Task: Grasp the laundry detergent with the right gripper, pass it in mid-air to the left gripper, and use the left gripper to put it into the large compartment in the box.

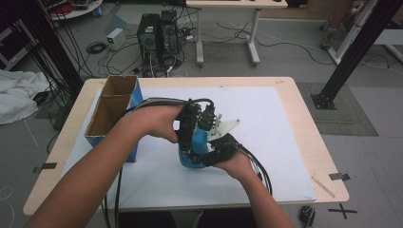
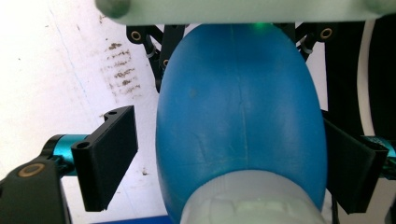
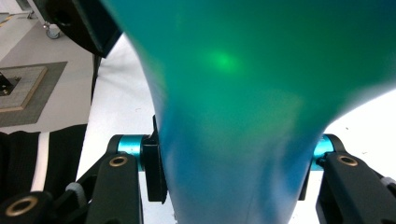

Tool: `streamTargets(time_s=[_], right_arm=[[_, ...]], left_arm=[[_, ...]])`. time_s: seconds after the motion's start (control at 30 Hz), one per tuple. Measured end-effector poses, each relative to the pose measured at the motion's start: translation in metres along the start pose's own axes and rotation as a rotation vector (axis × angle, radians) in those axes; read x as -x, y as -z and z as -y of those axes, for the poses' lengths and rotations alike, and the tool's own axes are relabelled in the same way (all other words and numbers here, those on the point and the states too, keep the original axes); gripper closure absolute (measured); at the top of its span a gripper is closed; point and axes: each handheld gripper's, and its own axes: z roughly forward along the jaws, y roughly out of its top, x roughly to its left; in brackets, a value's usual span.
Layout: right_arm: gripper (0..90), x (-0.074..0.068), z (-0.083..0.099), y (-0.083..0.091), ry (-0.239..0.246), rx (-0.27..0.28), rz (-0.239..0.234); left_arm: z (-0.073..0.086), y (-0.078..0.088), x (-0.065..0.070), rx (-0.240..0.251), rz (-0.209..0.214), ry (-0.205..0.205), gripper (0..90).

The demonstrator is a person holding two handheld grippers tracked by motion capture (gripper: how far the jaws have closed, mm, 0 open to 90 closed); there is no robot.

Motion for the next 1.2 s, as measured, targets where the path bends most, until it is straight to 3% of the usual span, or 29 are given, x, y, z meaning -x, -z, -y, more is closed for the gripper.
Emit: streamTargets(time_s=[0.4,0.63,0.73,0.9,1.03,1.2], right_arm=[[45.9,0.0004,0.0005,-0.0021,-0.003,-0.003,0.0],[45.9,0.0002,0.0006,-0.0019,-0.012,-0.011,0.0],[45.9,0.0014,0.0007,-0.0015,0.006,-0.018,0.01],[45.9,-0.0001,0.0002,-0.0014,-0.013,-0.009,0.0],[45.9,0.0007,0.0005,-0.002,0.003,-0.012,0.004],[45.9,0.0001,0.0006,-0.0029,-0.014,-0.01,-0.006]], left_arm=[[0.001,-0.0008,-0.0028,-0.01,0.003,0.015,19.9],[-0.0007,-0.0019,-0.0007,-0.018,0.008,0.001,24.6],[-0.0008,-0.0019,-0.0006,-0.012,0.009,-0.002,25.9],[-0.0007,-0.0028,-0.0008,-0.014,0.01,0.009,28.8],[-0.0015,-0.0033,-0.0006,-0.009,0.026,0.006,32.7],[-0.0017,-0.0048,-0.0005,-0.006,0.037,0.007,37.5]])
